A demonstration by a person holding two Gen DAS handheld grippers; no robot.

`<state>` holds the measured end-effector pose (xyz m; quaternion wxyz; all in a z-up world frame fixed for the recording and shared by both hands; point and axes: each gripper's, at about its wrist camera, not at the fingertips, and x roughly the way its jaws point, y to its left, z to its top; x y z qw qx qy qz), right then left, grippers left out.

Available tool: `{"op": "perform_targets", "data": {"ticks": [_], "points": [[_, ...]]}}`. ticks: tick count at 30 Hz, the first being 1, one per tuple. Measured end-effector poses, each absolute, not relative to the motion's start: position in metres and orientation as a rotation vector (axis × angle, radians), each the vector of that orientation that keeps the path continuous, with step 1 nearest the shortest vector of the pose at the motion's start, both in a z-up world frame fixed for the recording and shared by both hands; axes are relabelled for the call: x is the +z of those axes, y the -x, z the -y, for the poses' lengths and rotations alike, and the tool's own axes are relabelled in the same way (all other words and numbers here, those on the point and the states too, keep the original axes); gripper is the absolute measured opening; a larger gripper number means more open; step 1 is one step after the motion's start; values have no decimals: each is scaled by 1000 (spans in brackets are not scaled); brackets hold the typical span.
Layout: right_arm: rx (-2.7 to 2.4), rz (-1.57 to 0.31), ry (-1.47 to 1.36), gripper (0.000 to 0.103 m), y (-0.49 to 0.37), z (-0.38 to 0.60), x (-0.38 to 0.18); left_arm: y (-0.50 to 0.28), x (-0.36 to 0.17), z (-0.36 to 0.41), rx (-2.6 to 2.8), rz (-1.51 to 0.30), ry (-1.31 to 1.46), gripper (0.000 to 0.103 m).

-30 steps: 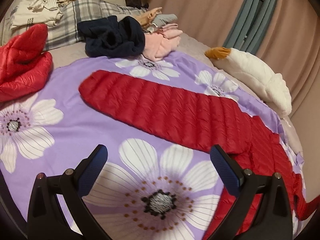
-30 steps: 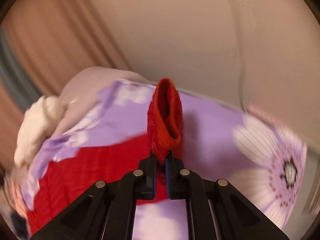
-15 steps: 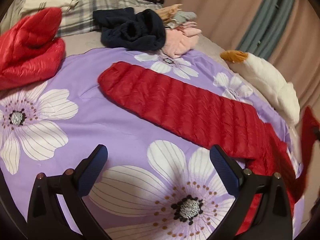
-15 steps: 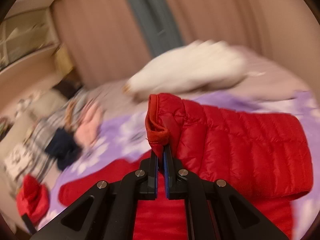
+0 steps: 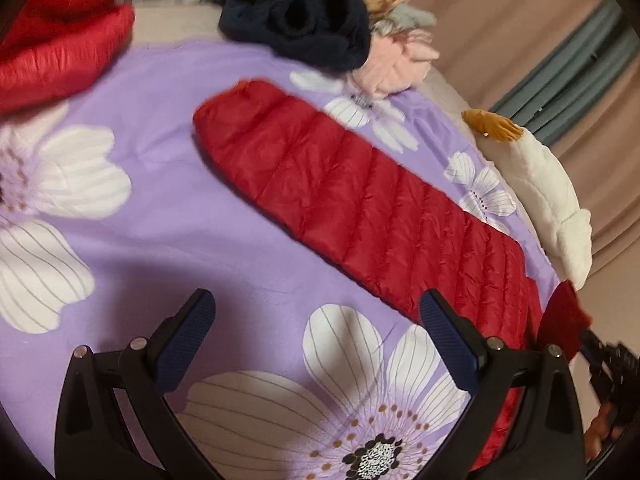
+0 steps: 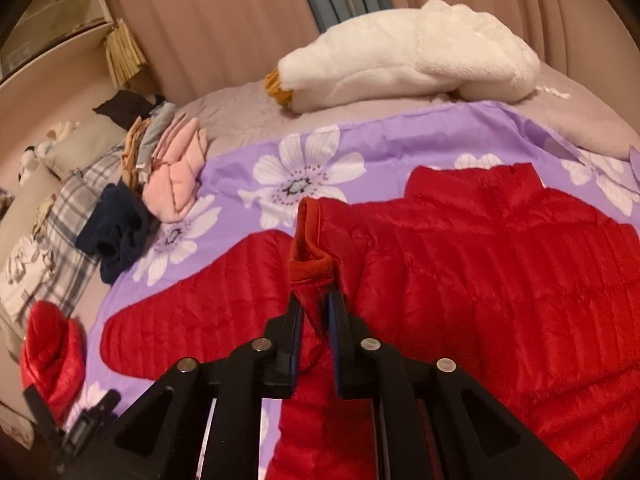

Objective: Fold large clothes

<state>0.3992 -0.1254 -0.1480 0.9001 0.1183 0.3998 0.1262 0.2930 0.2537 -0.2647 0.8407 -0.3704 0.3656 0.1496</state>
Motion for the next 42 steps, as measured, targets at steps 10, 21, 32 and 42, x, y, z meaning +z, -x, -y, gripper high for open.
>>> {"op": "perform_targets", "data": {"ticks": [10,21,32,42], "points": [[151,-711,-177,81,-324,176,-117,-301,-282,-278,151,-745,990,102],[-152,-799,-119,81,-324,265,-164,-348,-312,-311,109,-754,1263,24],[-301,-791,-151,49,-340,327,-205,-365,-260,-262,358,-760,730,11],[-393,-888,-118,24,-362,331,-259,-369,-159,-164,286,-582,336,11]]}}
